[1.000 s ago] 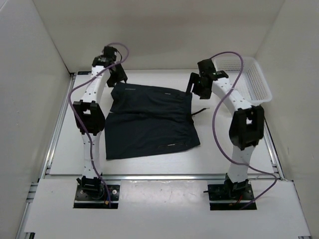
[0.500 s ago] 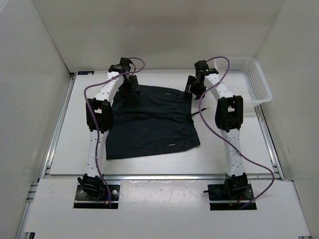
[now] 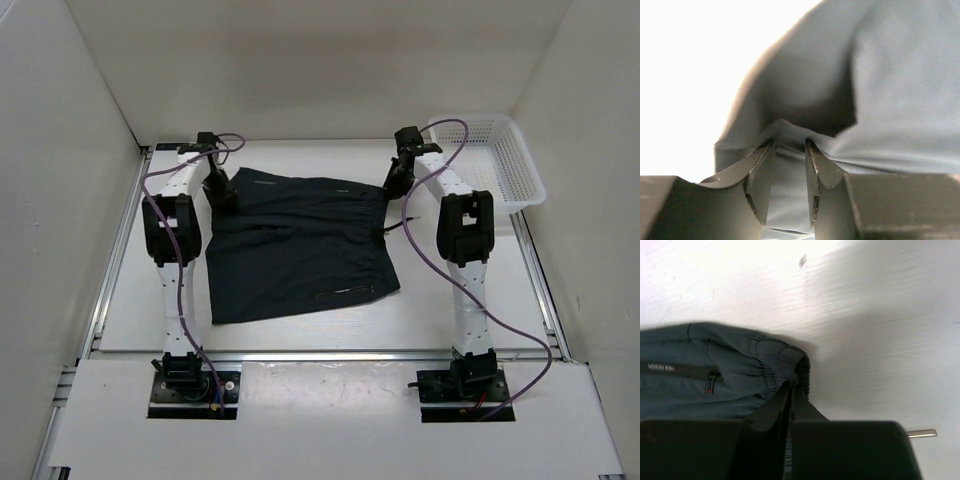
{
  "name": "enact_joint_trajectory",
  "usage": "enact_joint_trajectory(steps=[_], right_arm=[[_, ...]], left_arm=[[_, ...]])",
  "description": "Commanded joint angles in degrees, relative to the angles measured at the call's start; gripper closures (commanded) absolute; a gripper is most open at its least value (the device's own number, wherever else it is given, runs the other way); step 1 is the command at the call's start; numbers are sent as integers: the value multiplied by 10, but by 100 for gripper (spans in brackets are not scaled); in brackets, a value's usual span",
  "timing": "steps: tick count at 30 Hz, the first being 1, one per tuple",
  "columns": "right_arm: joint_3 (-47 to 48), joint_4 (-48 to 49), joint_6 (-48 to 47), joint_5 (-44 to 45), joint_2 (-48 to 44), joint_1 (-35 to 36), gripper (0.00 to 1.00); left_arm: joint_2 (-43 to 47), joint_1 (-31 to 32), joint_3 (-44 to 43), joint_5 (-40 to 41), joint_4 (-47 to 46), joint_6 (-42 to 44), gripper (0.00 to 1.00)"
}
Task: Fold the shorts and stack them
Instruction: Flatten the shorts out
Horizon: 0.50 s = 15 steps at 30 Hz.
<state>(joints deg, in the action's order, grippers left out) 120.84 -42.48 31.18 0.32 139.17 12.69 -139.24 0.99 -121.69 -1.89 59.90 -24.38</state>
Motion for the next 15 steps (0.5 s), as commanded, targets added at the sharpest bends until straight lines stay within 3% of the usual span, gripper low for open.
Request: enact_joint_trajectory(steps=[1,4,9,15], right_arm=[[-12,13,11,53,-31,-18,100],[-12,13,11,58,-31,-18,100],[-12,13,11,58,-31,-18,100],[18,13,-8,40,-19,-18,100]], left_arm=[[44,-37,36,41,9,-10,58],[76,-54,61,47,1,-21,58],[87,-66,36,28,7,-21,47],[98,-35,19,16,19,-8,46]])
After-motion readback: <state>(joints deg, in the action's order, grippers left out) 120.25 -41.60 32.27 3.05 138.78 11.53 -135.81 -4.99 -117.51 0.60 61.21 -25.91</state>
